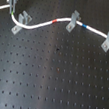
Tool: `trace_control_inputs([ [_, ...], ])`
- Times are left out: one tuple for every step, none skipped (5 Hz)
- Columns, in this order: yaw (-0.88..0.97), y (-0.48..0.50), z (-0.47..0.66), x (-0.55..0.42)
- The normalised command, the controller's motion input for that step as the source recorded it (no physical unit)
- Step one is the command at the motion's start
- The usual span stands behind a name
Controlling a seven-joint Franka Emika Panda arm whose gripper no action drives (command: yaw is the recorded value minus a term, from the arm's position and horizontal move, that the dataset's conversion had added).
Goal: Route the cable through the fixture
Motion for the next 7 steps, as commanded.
trace_control_inputs([
  [-0.27, -0.354, -0.38, -0.002],
  [-0.38, -0.422, -0.39, 0.052],
  [-0.36, -0.502, -0.19, -0.027],
  [-0.19, -0.191, 0.00, -0.220],
  [0.00, 0.034, 0.29, -0.124],
  [0.00, 0.111, 0.32, -0.191],
  [0.00, 0.004, 0.34, -0.285],
])
